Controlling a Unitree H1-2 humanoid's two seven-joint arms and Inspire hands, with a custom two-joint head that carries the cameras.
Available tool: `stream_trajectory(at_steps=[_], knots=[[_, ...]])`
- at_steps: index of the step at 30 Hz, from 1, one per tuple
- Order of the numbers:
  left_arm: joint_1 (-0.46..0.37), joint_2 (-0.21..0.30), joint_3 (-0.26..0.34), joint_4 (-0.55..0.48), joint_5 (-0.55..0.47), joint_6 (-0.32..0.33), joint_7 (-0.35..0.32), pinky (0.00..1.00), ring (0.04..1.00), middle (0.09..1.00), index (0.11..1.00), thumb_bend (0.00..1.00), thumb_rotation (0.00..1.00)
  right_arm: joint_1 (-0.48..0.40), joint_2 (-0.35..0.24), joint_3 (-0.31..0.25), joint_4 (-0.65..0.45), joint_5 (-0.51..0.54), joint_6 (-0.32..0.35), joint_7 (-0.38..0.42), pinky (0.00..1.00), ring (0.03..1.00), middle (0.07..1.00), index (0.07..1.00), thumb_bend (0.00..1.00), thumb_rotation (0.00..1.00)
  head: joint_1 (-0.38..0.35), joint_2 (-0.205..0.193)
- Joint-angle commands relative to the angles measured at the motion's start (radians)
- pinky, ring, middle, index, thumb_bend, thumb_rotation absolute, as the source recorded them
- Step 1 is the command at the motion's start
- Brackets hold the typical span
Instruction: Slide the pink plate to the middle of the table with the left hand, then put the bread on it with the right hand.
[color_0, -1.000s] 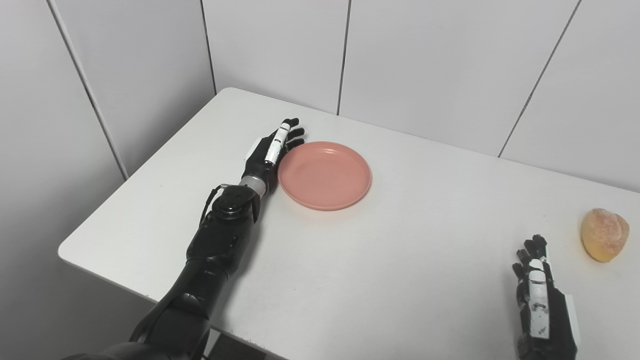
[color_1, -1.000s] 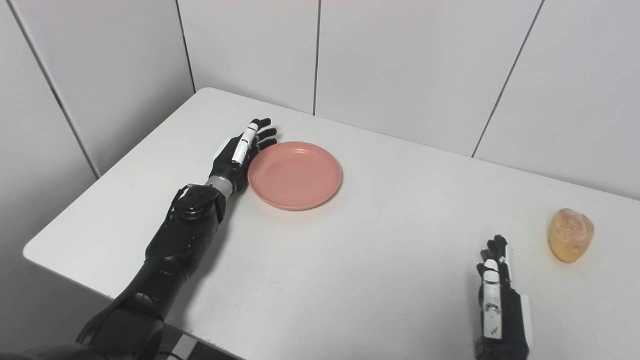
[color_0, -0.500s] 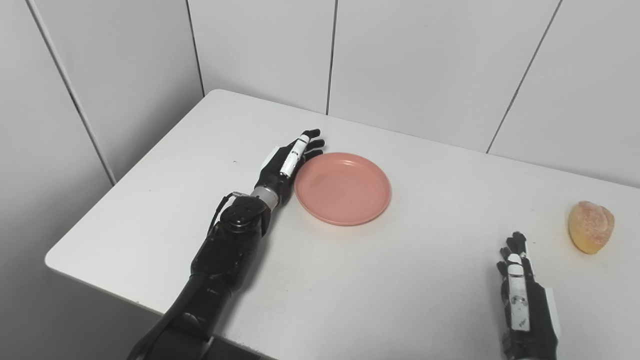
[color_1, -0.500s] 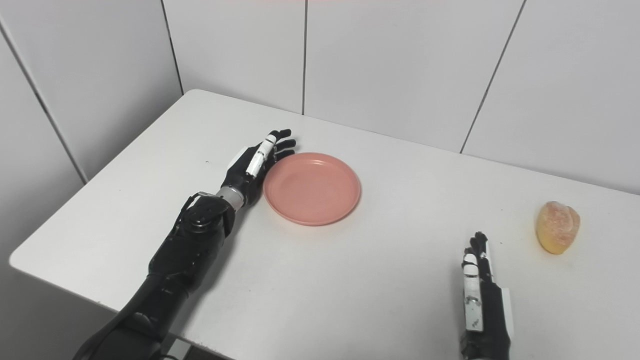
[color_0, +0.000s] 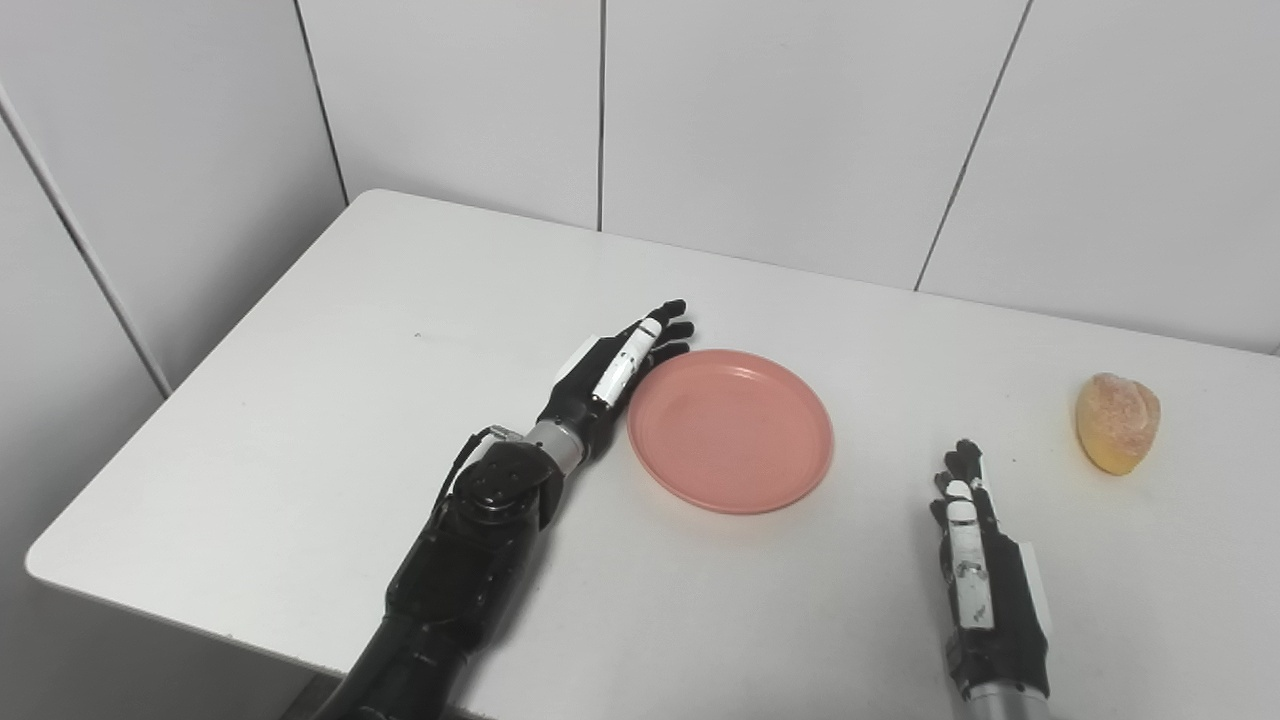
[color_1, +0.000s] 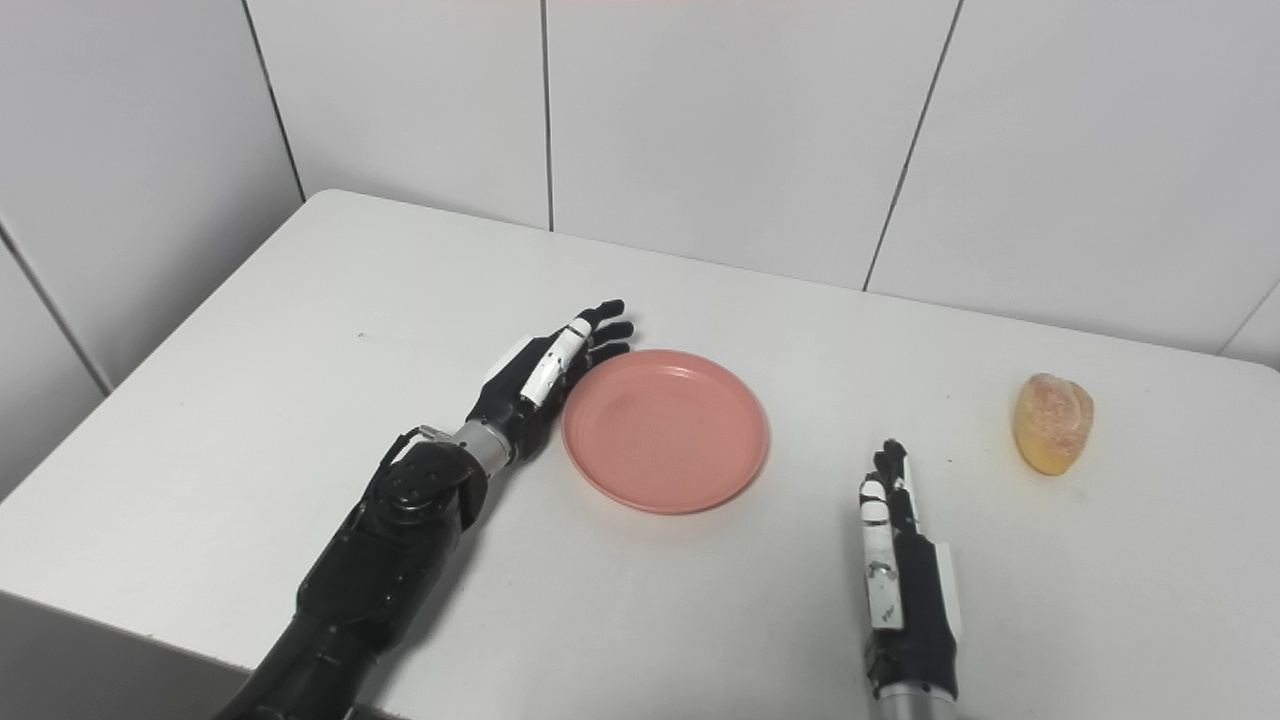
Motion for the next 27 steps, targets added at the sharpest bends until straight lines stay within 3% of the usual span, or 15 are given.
stream_trajectory(at_steps=[1, 7, 18, 27], knots=[[0.011, -0.034, -0.04, -0.018, 0.002, 0.046, -0.056, 0.91, 0.907, 0.912, 0.9, 0.32, 1.0, -0.022, 0.016, 0.006, -0.033, 0.0, 0.004, -0.003, 1.0, 1.0, 0.998, 0.994, 0.13, 1.0, -0.001, 0.0], [0.061, -0.061, -0.055, -0.072, -0.006, 0.062, -0.059, 0.92, 0.913, 0.918, 0.911, 0.31, 1.0, -0.027, 0.026, 0.009, -0.035, -0.013, 0.019, -0.012, 1.0, 0.994, 0.992, 0.989, 0.13, 1.0, -0.047, 0.015], [0.076, -0.064, -0.038, -0.059, 0.003, 0.034, -0.047, 0.93, 0.913, 0.92, 0.915, 0.32, 1.0, -0.031, 0.032, 0.011, -0.037, -0.036, 0.035, -0.023, 0.99, 0.984, 0.984, 0.974, 0.14, 1.0, -0.131, 0.034], [0.076, -0.075, -0.025, -0.056, 0.01, 0.033, -0.029, 0.91, 0.907, 0.916, 0.911, 0.34, 1.0, -0.043, -0.004, 0.009, -0.032, -0.093, -0.047, -0.039, 0.94, 0.951, 0.95, 0.943, 0.24, 1.0, -0.2, 0.031]])
